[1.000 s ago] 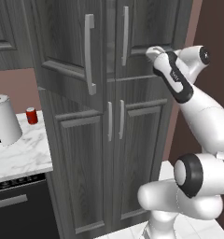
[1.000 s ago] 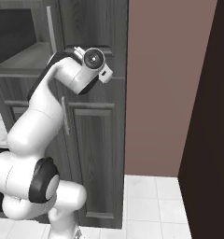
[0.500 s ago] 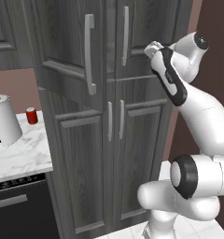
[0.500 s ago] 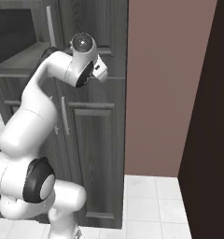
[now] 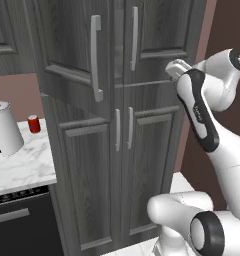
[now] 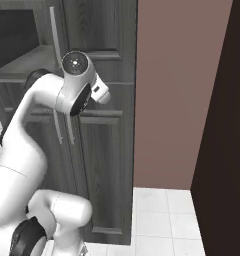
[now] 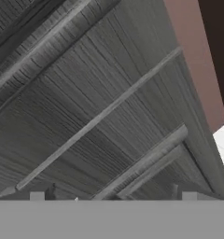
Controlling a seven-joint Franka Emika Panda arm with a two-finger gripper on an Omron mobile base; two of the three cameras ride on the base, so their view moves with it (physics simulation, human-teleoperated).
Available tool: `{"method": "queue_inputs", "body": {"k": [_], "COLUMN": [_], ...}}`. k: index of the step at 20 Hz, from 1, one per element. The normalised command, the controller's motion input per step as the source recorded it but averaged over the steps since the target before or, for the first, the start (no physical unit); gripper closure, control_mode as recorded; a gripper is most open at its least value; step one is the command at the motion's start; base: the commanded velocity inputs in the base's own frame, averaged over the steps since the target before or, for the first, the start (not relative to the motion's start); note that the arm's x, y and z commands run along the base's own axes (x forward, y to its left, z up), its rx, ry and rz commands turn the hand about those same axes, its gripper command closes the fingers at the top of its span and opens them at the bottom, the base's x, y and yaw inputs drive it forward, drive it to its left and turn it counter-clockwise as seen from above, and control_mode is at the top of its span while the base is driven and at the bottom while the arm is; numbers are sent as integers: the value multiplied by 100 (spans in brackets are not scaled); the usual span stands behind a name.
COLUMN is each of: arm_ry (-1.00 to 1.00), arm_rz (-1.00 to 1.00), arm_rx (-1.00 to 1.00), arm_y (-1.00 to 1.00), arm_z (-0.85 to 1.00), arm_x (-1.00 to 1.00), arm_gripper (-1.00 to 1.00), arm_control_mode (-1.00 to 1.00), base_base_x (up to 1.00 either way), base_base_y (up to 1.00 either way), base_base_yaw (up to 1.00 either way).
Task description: Close all open cabinet doors.
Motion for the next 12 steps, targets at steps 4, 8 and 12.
{"method": "queue_inputs", "body": {"k": [4,8,12], "arm_ry": [-1,-5,-4], "arm_rz": [0,0,0], "arm_rx": [-6,-12,-15], "arm_y": [16,24,28], "arm_z": [-4,18,45], "arm_x": [-61,-45,-49], "arm_gripper": [-100,-100,-100], "arm_control_mode": [-100,-100,-100], "base_base_x": [0,0,0], "base_base_y": [0,0,0], "base_base_yaw": [0,0,0]}}
